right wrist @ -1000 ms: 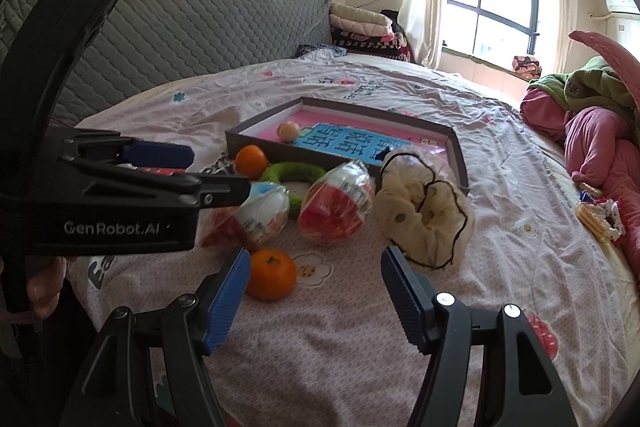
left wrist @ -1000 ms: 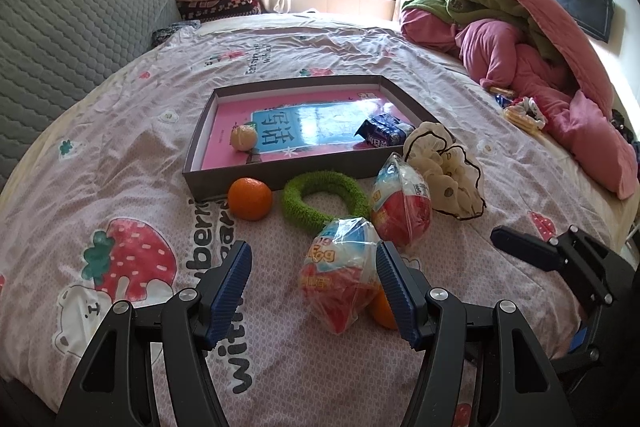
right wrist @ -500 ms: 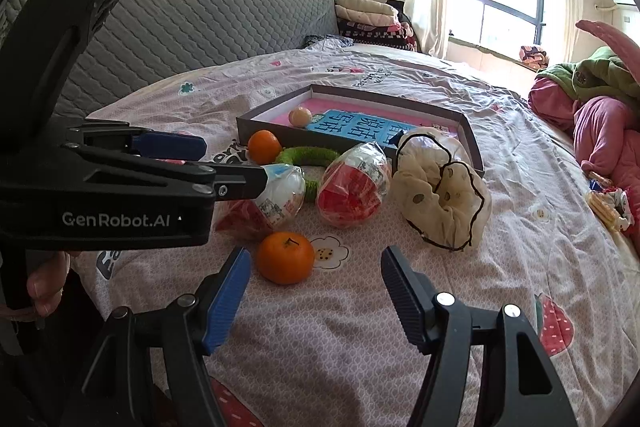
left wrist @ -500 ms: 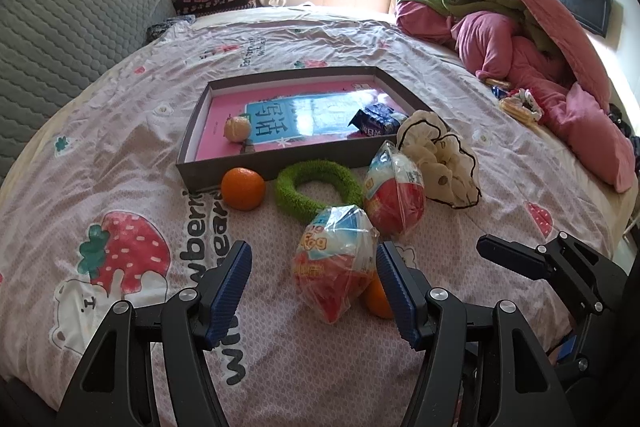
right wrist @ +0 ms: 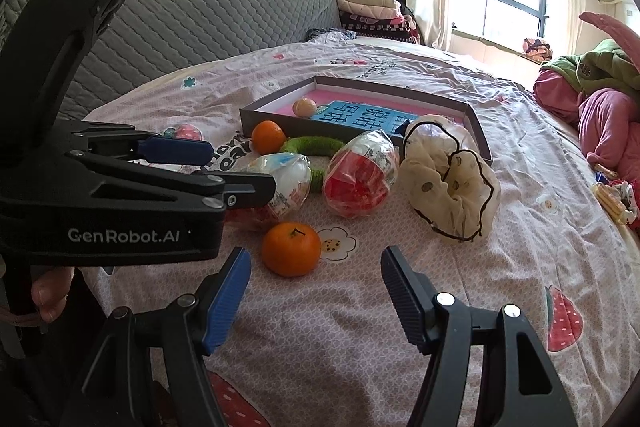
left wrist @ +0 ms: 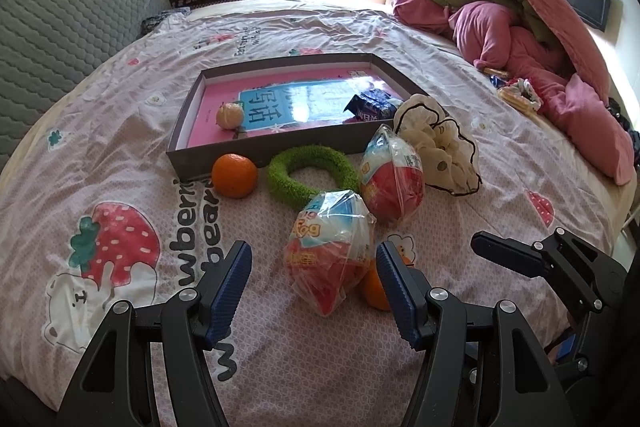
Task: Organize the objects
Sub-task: 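Approach the orange with the right tool while the left tool approaches the wrapped egg toy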
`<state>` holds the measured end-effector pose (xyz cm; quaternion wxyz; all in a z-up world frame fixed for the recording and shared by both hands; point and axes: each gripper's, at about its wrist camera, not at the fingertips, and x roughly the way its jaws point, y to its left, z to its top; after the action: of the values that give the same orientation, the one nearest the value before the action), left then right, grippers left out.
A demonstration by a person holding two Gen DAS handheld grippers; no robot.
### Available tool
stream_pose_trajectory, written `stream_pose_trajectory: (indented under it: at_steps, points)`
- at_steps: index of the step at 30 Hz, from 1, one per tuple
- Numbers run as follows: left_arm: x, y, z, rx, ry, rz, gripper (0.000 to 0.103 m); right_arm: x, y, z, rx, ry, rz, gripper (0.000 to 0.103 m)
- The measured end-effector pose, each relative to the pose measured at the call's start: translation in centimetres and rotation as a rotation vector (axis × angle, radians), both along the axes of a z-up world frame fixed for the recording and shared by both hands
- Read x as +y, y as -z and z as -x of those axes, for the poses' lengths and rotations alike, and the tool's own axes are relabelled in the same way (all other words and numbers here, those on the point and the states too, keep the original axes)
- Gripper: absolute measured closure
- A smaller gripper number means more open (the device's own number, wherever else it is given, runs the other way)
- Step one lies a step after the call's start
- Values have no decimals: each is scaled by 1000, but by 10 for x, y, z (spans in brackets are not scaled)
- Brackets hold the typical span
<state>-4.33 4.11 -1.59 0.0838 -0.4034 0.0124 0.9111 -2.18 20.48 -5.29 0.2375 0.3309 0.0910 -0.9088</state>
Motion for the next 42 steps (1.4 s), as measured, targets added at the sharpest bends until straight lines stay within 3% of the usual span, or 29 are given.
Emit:
stream_pose_trajectory:
  at_steps: [24, 42]
  points:
    - [5, 20, 17, -40, 6, -20, 37, -12, 17, 13, -43, -4, -13, 36]
    - [-19, 35, 29, -83, -43, -58, 37, -18, 25, 24, -59, -5, 0, 36]
